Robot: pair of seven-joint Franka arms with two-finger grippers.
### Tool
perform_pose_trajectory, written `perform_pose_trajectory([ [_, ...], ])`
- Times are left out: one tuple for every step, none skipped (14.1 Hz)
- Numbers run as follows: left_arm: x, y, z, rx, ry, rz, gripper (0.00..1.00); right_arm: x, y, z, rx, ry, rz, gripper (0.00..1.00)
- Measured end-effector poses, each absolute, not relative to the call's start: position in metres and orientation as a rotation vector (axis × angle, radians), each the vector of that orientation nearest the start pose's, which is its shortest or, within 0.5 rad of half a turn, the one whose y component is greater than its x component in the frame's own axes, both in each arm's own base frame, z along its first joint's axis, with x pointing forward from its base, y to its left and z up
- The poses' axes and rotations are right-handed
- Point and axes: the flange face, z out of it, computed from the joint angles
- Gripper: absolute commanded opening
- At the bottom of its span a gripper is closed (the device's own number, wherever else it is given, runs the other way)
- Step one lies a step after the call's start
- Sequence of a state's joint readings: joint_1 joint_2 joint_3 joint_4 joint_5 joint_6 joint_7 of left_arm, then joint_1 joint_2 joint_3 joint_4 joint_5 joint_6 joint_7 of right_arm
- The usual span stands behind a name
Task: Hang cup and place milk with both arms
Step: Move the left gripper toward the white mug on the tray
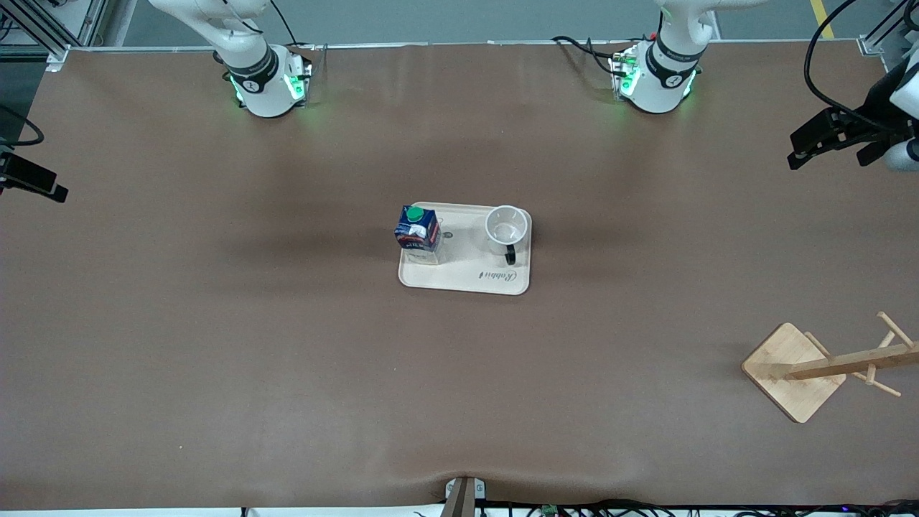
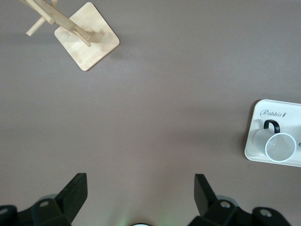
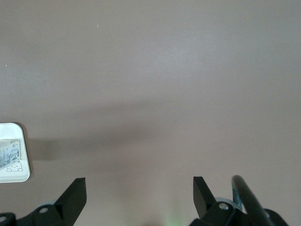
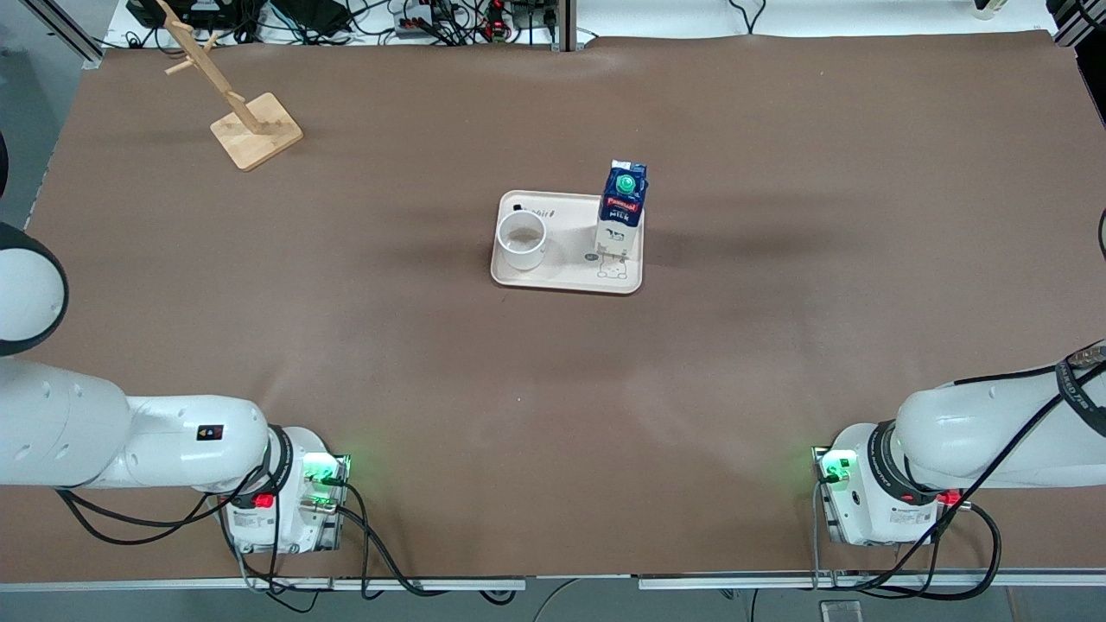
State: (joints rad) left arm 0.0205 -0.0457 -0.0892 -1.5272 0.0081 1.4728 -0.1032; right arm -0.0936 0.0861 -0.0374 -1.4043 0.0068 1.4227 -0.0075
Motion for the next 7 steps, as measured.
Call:
perform_pose_trajectory([
  [0.530, -0.037, 0.660, -3.128, -0.055, 0.015, 1.00, 0.562, -0.072, 0.641, -3.126, 0.192, 0.106, 1.00],
  [0.530, -0.037, 0.660, -3.128, -0.054, 0.016, 1.00, 0.562, -0.073, 0.641, -3.125, 0.194, 0.107, 1.00],
  [0.530, -0.037, 0.660, -3.128, -0.053, 0.016, 1.00, 0.562, -0.074, 0.640, -3.125, 0.197, 0.107, 1.00],
  [0.530, -0.037, 0.659, -3.128, -0.053, 0.017, 1.00, 0.561, -0.076, 0.640, -3.125, 0.202, 0.107, 1.00],
  [0.531, -0.038, 0.658, -3.128, -0.051, 0.022, 1.00, 0.561, -0.077, 0.640, -3.124, 0.206, 0.108, 1.00],
  [0.534, -0.039, 0.654, -3.128, -0.046, 0.032, 1.00, 0.561, -0.078, 0.640, -3.124, 0.208, 0.109, 1.00],
  [0.537, -0.044, 0.648, -3.129, -0.033, 0.052, 1.00, 0.561, -0.079, 0.640, -3.124, 0.210, 0.109, 1.00],
])
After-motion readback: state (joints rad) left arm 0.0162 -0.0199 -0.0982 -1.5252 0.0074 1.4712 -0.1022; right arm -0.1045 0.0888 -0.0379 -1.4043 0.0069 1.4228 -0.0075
